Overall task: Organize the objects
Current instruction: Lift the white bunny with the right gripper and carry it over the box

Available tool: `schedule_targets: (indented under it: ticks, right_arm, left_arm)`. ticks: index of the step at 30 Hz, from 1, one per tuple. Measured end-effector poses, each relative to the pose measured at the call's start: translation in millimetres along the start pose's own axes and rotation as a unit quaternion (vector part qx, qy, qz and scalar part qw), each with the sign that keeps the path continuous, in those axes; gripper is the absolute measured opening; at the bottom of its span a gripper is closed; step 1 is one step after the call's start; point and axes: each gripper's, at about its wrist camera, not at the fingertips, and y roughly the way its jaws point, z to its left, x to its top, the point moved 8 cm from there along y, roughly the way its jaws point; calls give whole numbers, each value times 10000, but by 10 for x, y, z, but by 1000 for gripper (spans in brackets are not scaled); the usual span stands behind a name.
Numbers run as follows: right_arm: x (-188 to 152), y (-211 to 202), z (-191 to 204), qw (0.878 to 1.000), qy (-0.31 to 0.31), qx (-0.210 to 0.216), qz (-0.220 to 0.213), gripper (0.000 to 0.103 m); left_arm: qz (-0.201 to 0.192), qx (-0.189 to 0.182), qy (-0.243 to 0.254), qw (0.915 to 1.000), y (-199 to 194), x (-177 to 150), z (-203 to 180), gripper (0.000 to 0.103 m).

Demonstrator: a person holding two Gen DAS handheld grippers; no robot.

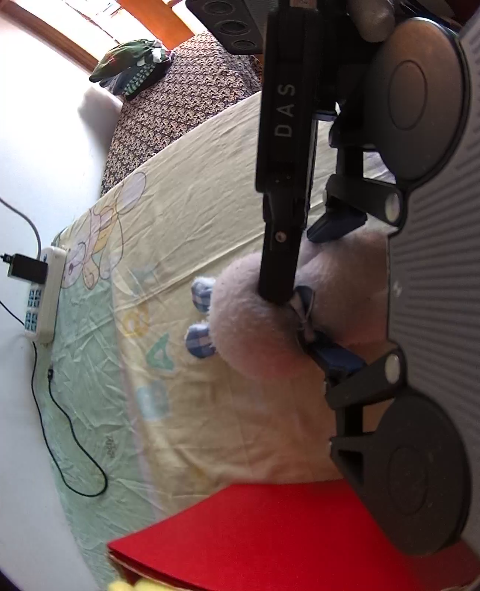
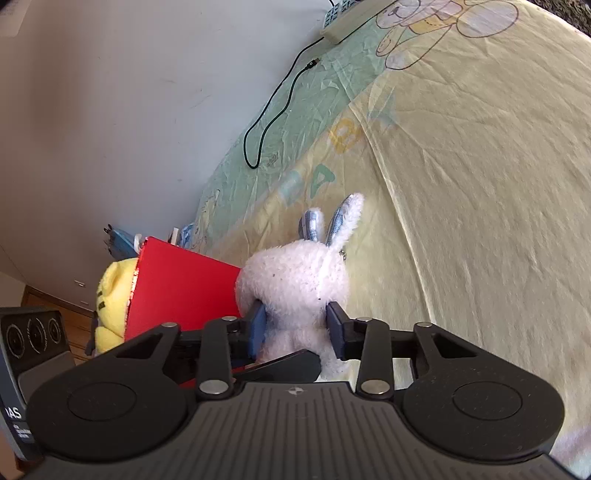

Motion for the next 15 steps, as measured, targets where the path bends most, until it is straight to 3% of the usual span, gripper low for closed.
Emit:
schedule_targets:
  ticks: [15]
  right_arm:
    - [-166,-541,353,9973,-393,80,-622,33]
  left_arm:
    - [-549,-215,281,9979,-477,-55,-301,60]
